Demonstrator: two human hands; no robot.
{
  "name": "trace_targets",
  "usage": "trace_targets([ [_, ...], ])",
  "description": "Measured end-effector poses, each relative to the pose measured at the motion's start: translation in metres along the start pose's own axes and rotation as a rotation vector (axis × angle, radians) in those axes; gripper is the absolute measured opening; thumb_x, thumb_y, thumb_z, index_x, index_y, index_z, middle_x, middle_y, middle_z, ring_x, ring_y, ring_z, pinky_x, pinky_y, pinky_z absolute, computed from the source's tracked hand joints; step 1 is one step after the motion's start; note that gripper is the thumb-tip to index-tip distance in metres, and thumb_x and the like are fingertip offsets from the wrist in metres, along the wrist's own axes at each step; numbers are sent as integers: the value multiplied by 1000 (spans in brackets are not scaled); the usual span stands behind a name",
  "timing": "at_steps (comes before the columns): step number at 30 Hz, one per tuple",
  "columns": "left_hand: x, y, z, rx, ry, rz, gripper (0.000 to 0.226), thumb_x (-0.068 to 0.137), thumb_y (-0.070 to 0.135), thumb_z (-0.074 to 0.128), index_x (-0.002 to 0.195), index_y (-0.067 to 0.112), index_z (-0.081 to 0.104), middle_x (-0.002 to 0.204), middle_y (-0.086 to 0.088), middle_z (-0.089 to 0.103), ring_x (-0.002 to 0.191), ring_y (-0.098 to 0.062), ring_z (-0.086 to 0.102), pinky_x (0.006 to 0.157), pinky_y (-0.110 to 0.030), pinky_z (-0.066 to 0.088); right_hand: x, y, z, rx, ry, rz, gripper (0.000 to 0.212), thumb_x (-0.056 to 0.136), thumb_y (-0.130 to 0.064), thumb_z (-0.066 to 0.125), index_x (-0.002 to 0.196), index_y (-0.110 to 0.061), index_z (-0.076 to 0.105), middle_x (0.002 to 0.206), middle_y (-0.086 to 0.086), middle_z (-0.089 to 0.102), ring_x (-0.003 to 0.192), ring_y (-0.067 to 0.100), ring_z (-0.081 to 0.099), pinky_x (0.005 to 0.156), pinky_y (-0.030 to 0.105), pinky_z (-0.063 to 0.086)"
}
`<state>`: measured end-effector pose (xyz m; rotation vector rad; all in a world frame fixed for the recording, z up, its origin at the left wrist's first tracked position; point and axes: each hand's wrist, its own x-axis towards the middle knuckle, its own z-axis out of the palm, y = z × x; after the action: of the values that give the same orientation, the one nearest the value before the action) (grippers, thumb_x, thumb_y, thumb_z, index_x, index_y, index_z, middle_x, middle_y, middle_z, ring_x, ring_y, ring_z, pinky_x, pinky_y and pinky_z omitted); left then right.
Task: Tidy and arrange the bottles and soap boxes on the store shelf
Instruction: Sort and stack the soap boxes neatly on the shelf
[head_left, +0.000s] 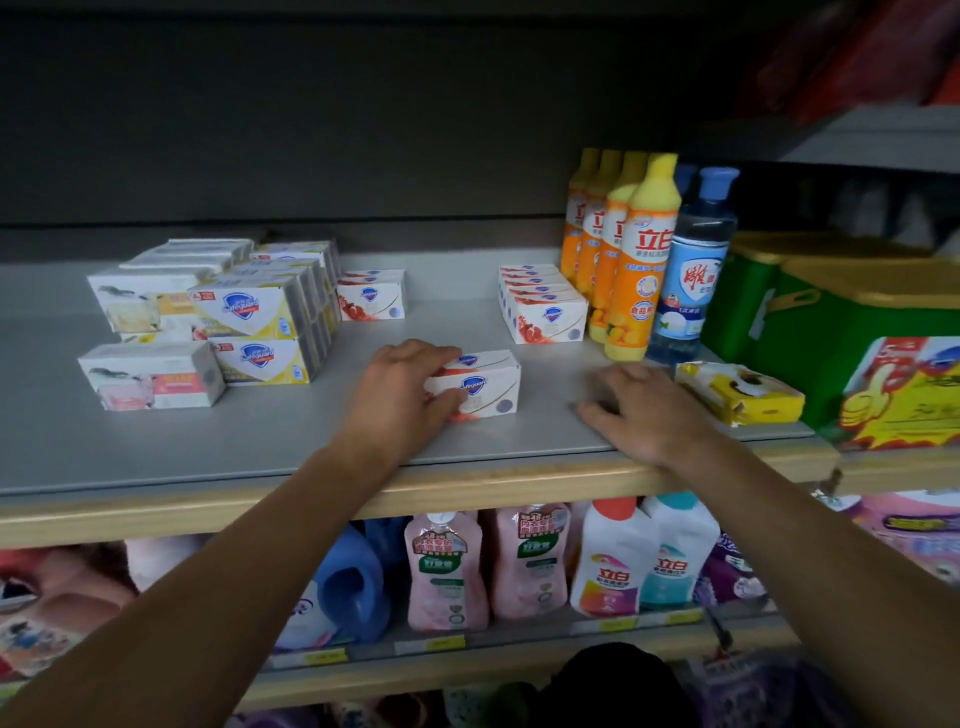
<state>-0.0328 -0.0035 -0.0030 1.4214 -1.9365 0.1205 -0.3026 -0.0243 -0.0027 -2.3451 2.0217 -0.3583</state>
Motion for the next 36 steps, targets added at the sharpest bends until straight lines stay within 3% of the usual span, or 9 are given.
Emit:
trace_targets([
  [10, 75, 38, 54, -9, -50, 10, 45, 84, 23, 71, 128, 19, 63, 125, -8, 63, 112, -26, 58, 99, -29, 41, 5, 9, 13, 21, -26, -19, 61, 95, -59, 34, 144, -24, 40, 147, 2, 42, 135, 27, 36, 111, 43, 29],
  [17, 109, 43, 110, 190, -59, 15, 45, 91, 38, 61, 134, 27, 57, 142, 1, 52, 127, -25, 42, 103, -38, 42, 5, 12, 15, 55, 24, -33, 61, 92, -61, 34, 139, -24, 45, 140, 1, 47, 131, 27, 38, 109, 44, 30],
  [22, 125, 42, 119, 253, -36, 41, 42, 89, 38, 63, 129, 27, 61, 141, 3, 53, 127, -26, 39, 101, -39, 41, 7, 13, 19, 71, 42, -44, 63, 91, -61, 33, 141, -24, 44, 141, 1, 46, 130, 26, 38, 109, 43, 27],
  [36, 130, 36, 129, 225, -67, -35, 47, 93, 39, 59, 138, 30, 52, 146, 3, 48, 133, -21, 38, 102, -39, 41, 6, 14, 18, 100, 51, -46, 61, 90, -61, 34, 138, -24, 47, 138, 0, 48, 130, 25, 40, 109, 43, 29],
])
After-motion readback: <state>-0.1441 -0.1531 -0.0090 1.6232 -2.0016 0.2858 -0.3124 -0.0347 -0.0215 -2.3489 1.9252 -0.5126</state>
